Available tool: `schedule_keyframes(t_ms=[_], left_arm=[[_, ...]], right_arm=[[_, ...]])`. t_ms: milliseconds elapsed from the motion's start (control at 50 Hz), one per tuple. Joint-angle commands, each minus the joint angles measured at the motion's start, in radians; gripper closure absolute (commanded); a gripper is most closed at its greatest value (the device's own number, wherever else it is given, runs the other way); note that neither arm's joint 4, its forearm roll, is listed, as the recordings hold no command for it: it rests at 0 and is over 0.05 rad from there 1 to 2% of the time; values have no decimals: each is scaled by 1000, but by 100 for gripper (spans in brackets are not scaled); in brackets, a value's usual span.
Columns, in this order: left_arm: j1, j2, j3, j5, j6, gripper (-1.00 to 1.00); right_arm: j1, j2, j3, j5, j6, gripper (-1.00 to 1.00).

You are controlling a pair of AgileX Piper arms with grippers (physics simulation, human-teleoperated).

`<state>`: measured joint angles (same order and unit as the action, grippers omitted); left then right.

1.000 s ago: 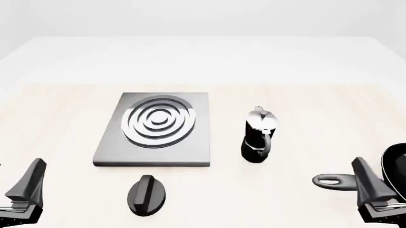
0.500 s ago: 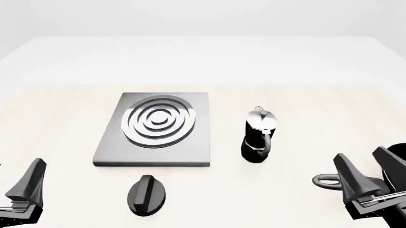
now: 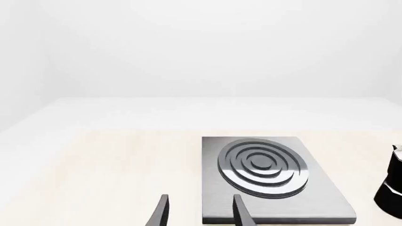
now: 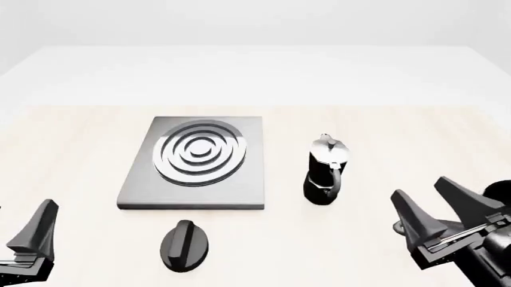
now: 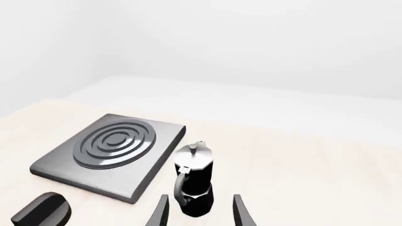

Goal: Put the moka pot on the stove.

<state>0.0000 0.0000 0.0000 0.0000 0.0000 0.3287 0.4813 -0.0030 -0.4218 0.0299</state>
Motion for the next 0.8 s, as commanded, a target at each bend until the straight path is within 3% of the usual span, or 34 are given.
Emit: schedule_keyframes(t_ms=[20, 460, 800], left_arm=[[0, 0, 0, 0, 0, -100], [0, 0, 0, 0, 0, -100], [0, 0, 0, 0, 0, -100]], right_arm=[[39, 120, 1, -109, 0, -100], [61, 446, 2, -408, 5, -100], [80, 630, -4, -568, 18, -100]])
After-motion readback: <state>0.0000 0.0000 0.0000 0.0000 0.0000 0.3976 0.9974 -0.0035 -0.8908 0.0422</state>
